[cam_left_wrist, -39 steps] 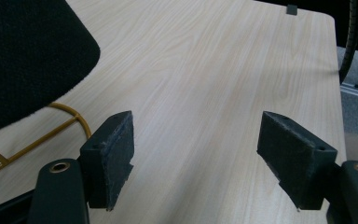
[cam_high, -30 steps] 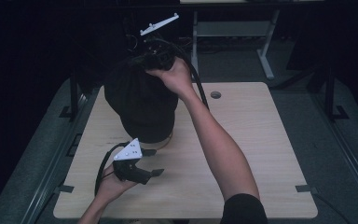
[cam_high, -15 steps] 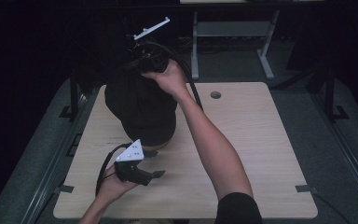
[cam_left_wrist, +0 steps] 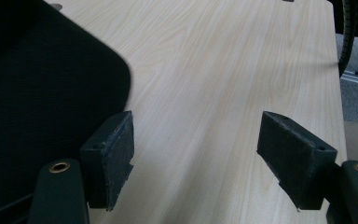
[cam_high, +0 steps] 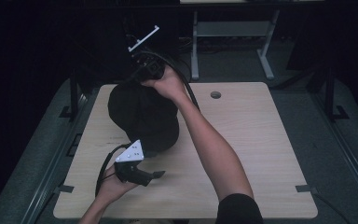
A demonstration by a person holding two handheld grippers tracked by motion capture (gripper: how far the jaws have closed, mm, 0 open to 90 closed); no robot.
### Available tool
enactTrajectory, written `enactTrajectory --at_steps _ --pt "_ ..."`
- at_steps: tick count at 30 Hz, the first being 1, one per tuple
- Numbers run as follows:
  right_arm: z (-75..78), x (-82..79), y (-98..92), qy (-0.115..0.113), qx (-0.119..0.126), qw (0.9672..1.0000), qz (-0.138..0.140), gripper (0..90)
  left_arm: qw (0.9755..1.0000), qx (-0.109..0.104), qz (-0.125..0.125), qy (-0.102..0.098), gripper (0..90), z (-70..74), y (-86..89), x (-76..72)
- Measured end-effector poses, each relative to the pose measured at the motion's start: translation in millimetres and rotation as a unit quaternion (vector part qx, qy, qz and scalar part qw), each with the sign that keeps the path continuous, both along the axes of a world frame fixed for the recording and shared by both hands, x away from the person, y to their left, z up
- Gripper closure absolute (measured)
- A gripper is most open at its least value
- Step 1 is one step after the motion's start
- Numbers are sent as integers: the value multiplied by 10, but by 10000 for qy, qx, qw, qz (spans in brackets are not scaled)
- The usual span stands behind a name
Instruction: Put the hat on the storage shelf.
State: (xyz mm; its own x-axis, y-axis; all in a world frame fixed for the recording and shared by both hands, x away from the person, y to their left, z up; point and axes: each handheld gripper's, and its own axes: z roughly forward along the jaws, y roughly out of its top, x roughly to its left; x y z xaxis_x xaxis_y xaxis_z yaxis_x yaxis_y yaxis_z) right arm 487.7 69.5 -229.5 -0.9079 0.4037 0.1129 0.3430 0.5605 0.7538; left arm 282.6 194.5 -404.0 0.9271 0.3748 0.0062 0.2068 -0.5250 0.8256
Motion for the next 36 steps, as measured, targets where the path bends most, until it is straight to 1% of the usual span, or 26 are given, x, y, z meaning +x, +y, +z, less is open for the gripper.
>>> enactTrajectory --at_steps 1,2,3,4,5,7,9,10,11,12,13,14,16,17,19,20,24,26,28,30,31,33,35,36 --pt "-32 -4 7 -66 -103 9999 66 643 10000 11 1 -23 268 -1 3 -2" --pt "-52 -21 2 -87 -109 9999 82 640 10000 10 3 -17 268 -2 4 -2" --pt "-58 -33 -2 -60 -73 9999 60 636 10000 7 3 -16 268 -4 5 -2" --pt "-67 -32 -14 -96 -72 9999 75 634 10000 6 7 -28 268 -7 5 -4" --pt "-78 -34 -27 -35 6 10000 74 628 10000 12 12 -19 268 -9 5 -7" --pt "-80 -46 -45 -86 39 9999 72 606 10000 18 4 -32 268 -12 4 -8" --pt "-67 -66 -52 -119 35 9999 97 559 10000 20 26 4 268 -7 7 -14" --pt "-56 -76 -58 -130 6 9999 98 534 10000 -31 50 10 268 -10 6 -18" --pt "-32 -100 -73 -171 -6 9998 69 530 10000 -33 52 8 268 -10 11 -16" --pt "-9 -125 -95 -182 37 9998 32 512 10000 -21 40 7 268 -11 17 -11" --pt "16 -142 -136 -210 141 9997 36 480 10000 -13 31 -20 267 -10 19 -7" --pt "30 -150 -166 -233 200 9995 37 466 10000 -35 41 -21 268 -14 20 -7" --pt "63 -194 -255 -306 289 9991 -34 443 9999 -85 68 13 267 -18 16 -12" --pt "70 -207 -305 -390 295 9988 -33 419 9999 -80 67 3 267 -16 19 -14" --pt "81 -247 -404 -366 397 9985 -101 392 9999 -103 73 20 266 -17 22 -18" --pt "83 -259 -461 -394 417 9983 -78 380 10000 -70 63 -5 265 -16 25 -17" --pt "85 -355 -687 -457 585 9970 -209 334 9999 -121 80 32 265 -17 21 -28" --pt "85 -387 -791 -427 700 9963 -246 331 9999 -112 82 21 263 -18 20 -33" --pt "91 -443 -930 -462 799 9952 -334 319 9999 -116 91 12 263 -22 30 -35" --pt "89 -485 -1057 -478 830 9946 -394 310 9999 -113 113 23 263 -19 37 -37" --pt "86 -498 -1084 -467 864 9943 -413 310 9999 -94 105 -12 262 -12 51 -30" --pt "61 -542 -1202 -472 891 9938 -473 303 9999 -63 117 -17 262 -2 70 -27" --pt "41 -581 -1297 -482 885 9934 -545 296 9998 -127 148 -9 261 -3 74 -29" --pt "31 -608 -1351 -497 903 9930 -580 296 9999 -104 133 -24 260 2 82 -27"
